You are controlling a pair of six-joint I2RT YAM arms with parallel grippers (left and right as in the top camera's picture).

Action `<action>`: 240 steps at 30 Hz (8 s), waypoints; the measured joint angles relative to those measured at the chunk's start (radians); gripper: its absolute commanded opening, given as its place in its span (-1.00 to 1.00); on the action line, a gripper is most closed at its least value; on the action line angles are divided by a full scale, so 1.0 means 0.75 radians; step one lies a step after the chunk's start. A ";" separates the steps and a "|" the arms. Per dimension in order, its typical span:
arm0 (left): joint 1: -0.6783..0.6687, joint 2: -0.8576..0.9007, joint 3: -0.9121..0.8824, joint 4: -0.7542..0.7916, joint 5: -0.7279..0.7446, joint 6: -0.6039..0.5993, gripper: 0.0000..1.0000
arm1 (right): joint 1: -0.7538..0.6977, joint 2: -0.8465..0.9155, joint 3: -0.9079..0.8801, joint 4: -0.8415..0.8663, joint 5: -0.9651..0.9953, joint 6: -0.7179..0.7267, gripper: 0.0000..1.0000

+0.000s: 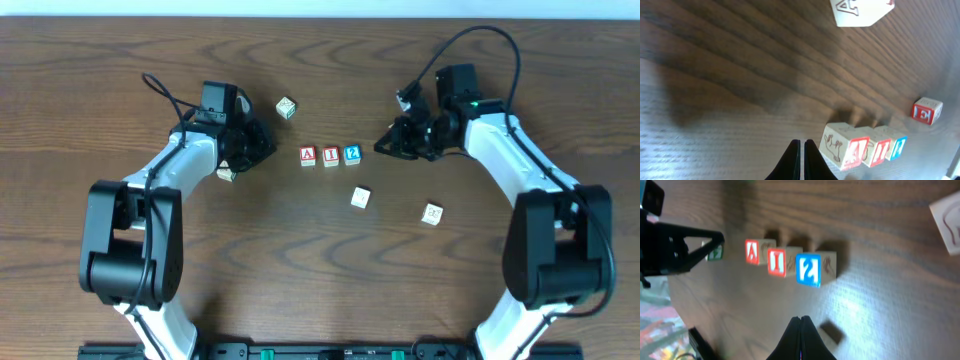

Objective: Spell out Ai2

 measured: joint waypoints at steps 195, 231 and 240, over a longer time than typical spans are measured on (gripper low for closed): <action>-0.136 0.132 0.001 0.206 0.063 -0.171 -0.89 | -0.054 0.359 0.001 0.230 -0.259 0.270 -0.97; -0.247 -1.556 -0.007 -0.869 -0.366 0.153 0.91 | -0.218 -1.678 0.003 -0.794 0.406 -0.239 0.98; -0.247 -1.551 -0.008 -1.143 -0.368 0.153 0.91 | -0.218 -1.694 0.003 -0.862 0.421 -0.239 0.99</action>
